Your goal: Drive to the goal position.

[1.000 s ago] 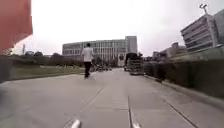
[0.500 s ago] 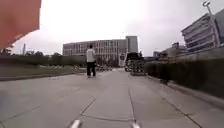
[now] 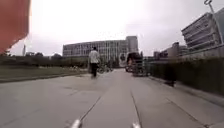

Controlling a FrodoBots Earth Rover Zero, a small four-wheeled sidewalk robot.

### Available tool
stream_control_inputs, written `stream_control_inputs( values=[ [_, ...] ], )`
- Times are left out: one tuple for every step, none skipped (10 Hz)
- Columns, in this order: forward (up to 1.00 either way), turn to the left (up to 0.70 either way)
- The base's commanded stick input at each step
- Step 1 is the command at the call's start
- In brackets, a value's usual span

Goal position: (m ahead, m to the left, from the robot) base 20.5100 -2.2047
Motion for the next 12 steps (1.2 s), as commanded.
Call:
stream_control_inputs(
  values=[
    [0.70, 0.00],
    [0.70, 0.00],
    [0.70, 0.00],
    [0.70, 0.00],
    [0.70, 0.00],
    [0.70, 0.00],
    [0.70, 0.00],
    [0.70, 0.00],
    [0.70, 0.00],
    [0.70, 0.03],
    [0.70, 0.08],
    [0.70, 0.19]
  ],
)
